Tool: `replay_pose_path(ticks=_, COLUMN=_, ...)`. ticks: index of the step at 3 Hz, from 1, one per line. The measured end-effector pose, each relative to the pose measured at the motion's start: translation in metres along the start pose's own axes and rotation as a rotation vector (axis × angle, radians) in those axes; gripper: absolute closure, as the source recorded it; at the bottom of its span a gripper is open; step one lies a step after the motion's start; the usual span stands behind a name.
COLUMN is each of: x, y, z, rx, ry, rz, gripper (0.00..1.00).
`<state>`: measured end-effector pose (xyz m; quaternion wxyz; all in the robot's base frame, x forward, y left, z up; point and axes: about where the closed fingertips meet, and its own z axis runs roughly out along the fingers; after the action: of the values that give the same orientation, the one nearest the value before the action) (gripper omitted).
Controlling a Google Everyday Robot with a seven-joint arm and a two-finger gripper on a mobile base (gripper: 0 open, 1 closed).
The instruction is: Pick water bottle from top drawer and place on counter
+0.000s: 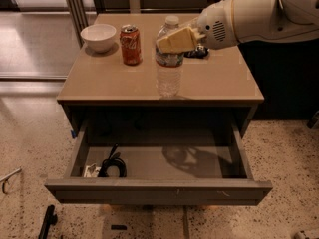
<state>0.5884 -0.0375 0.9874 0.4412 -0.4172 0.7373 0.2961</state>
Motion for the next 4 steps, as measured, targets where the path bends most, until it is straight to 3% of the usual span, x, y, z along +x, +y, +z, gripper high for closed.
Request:
replay_pose_path(ticks=2, x=-0.003, y=-0.034, z=0.002, rx=0.075, ry=-0.01, rz=-0.032, gripper=1.0)
replay_pose_path(ticks=4, x=0.002, y=-0.072, z=0.013, rx=0.099, ry=-0.004, rz=0.061, gripper=1.0)
